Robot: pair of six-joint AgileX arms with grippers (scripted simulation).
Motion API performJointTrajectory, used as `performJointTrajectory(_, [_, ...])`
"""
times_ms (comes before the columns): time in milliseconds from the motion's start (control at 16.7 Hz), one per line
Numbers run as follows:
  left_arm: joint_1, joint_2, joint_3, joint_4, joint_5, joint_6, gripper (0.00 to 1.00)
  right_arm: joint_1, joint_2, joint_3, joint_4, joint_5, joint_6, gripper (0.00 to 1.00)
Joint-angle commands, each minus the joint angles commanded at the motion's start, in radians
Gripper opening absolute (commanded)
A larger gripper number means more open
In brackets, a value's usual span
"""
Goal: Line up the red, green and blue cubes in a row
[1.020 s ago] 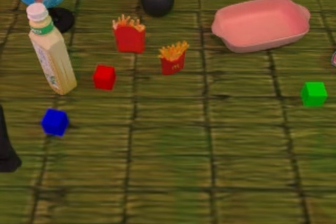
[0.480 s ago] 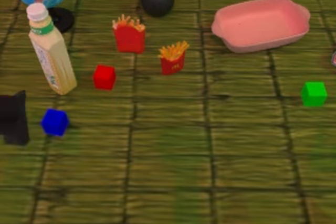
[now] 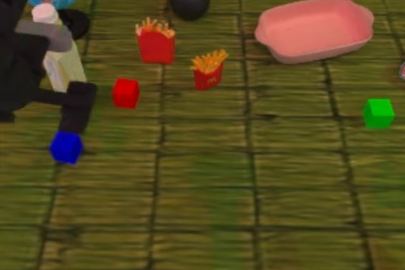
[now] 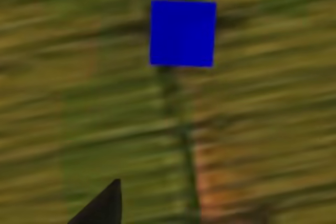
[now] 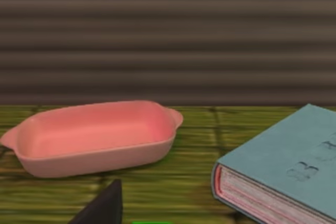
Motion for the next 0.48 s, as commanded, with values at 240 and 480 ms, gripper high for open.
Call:
performJointTrajectory(240, [-0.035, 0.419, 0.364, -0.226, -0.014, -0.019, 1.0, 0.0, 0.0, 0.0, 0.0, 0.0, 0.0, 1.0])
performJointTrajectory(480, [-0.054, 0.722, 0.728, -0.348, -0.019, -0.046, 1.0, 0.0, 0.0, 0.0, 0.0, 0.0, 0.0, 1.0])
